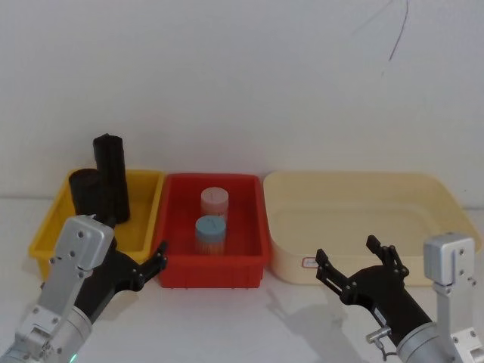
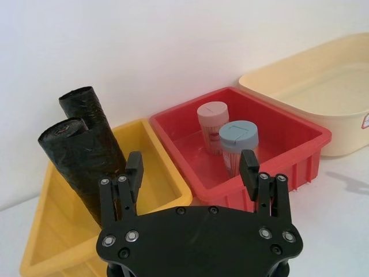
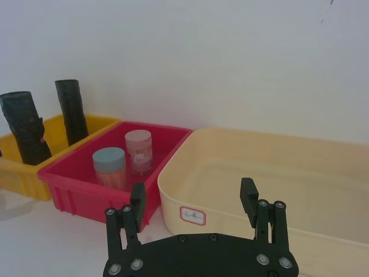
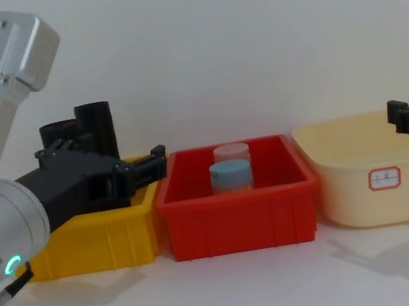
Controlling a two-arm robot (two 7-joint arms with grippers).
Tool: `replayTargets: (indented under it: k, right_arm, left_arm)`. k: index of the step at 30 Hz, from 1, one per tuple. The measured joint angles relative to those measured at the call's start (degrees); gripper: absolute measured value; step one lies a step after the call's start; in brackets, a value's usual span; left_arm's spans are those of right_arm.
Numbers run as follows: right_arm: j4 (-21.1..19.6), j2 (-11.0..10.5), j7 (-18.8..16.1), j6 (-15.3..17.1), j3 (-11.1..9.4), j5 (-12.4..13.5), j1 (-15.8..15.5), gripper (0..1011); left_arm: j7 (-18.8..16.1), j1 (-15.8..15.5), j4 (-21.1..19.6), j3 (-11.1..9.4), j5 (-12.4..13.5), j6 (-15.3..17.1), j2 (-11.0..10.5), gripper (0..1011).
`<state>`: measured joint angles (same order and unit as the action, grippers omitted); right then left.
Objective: Pick up the garbage bag with the one hand and transfer it to the other hand.
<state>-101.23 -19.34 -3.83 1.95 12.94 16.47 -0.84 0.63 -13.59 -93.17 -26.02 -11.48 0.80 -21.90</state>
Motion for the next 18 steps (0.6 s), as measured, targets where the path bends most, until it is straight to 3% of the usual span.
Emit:
replayTargets:
  k: [18]
  right_arm:
    - [0.0, 0.0, 0.0, 0.0, 0.0, 0.0, 0.0, 1000]
  left_arm:
    - [0.0, 0.0, 0.0, 0.0, 0.0, 0.0, 0.0, 1001]
